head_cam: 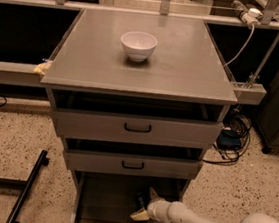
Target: Pick pepsi can from bottom drawer and place on counter
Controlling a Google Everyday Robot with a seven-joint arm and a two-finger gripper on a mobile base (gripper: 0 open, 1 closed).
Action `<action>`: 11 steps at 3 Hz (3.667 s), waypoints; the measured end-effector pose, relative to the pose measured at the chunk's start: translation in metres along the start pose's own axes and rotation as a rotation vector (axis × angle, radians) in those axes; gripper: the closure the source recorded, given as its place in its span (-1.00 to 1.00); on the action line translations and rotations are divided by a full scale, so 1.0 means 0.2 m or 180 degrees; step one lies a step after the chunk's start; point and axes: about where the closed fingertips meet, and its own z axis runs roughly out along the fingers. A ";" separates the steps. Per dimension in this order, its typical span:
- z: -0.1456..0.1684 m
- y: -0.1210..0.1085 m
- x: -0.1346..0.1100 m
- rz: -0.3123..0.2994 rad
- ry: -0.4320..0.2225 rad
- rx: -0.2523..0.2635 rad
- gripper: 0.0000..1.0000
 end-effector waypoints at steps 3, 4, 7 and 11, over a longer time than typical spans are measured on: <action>0.08 -0.04 0.24 0.0118 0.0293 0.0063 -0.70; 0.10 -0.04 0.27 0.0143 0.0321 0.0060 -0.34; 0.02 -0.08 0.25 0.0153 0.0180 -0.0091 0.99; -0.83 0.25 -0.07 -0.0061 0.0087 -0.1406 1.00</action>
Offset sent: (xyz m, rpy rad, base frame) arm -0.0005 -0.0332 -0.0499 -0.0795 0.0667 -0.0593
